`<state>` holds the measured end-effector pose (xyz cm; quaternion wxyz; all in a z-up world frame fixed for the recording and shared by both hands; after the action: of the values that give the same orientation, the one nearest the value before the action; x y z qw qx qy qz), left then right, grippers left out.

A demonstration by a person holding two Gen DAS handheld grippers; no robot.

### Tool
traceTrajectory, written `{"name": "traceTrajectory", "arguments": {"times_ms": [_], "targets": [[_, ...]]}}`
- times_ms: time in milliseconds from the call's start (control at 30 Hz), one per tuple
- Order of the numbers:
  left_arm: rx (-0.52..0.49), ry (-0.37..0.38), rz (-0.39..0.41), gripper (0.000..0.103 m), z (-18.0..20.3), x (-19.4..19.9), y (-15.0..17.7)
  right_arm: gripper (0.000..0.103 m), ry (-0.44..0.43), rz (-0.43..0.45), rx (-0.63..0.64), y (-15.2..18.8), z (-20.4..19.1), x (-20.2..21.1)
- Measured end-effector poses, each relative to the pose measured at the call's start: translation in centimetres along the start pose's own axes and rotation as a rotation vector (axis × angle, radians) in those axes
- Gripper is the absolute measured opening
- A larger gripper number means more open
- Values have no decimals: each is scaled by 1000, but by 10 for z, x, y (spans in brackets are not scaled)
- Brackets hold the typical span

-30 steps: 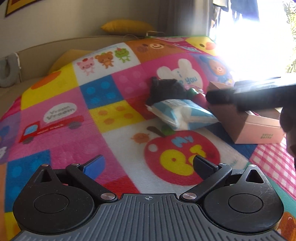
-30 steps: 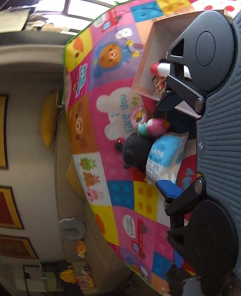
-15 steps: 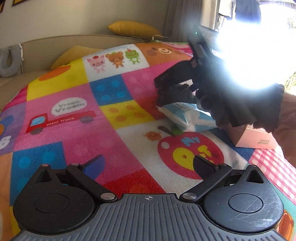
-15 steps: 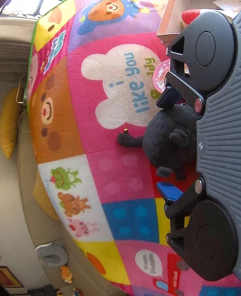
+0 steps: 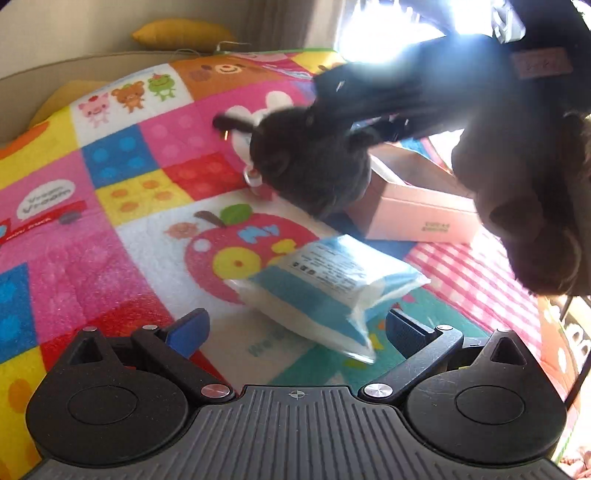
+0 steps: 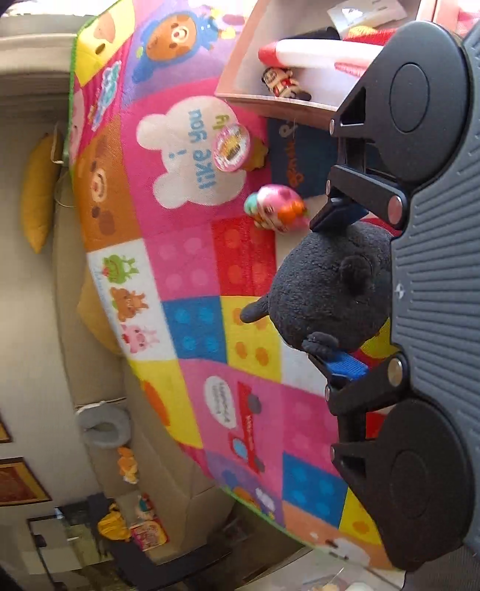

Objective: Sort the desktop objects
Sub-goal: 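Grasp the black plush toy with the right gripper and lift it, then grasp the blue-and-white wipes packet with left gripper while right holds the plush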

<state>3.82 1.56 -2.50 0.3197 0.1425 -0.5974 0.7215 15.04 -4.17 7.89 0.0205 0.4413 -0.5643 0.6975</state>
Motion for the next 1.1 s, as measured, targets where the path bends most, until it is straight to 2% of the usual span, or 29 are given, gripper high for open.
{"name": "traceTrajectory", "arguments": {"times_ms": [67, 133, 200, 267, 367, 500, 567, 667, 733, 867, 933, 1033, 1100], "targets": [[-40, 7, -21, 103, 13, -4, 4, 68, 34, 98, 4, -2, 10, 38], [-87, -2, -52, 103, 25, -10, 8, 68, 66, 154, -13, 7, 20, 70], [-130, -36, -69, 103, 30, -17, 10, 68, 85, 166, -57, 27, 34, 95], [-158, -81, -77, 103, 30, -19, 10, 68, 143, 152, -93, 53, 50, 109], [-160, -166, -88, 103, 16, -19, 7, 68, 209, 98, -175, 100, 73, 118], [-142, -280, -91, 103, -11, -14, 0, 69, 249, 42, -274, 150, 90, 114], [-139, -349, -82, 103, -28, -11, -6, 71, 264, 87, -265, 159, 86, 116], [-97, -494, -56, 103, -59, -3, -21, 76, 293, 131, -227, 161, 76, 119], [-32, -533, -26, 103, -75, 8, -33, 82, 289, 145, -224, 161, 72, 118], [108, -449, 21, 103, -77, 32, -44, 90, 324, 162, -188, 164, 67, 118], [152, -348, 26, 103, -60, 37, -44, 97, 341, 163, -171, 168, 66, 119], [111, -189, -3, 103, -13, 26, -38, 100, 341, 152, -178, 179, 66, 117], [27, -150, -20, 103, 20, 10, -29, 101, 344, 133, -195, 185, 66, 113]]}}
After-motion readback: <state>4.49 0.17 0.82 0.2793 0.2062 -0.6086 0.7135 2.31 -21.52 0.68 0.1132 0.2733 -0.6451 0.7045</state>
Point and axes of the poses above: each gripper's, at about its wrist camera, not at the fingertips, and x roughly against the way its jaws point, z to its right, y to its underside, the point moved 7 cm from there along -x, roughly the way its jaws point, and after that the axes turned 5 degrees about x, right-handed, at the moved point
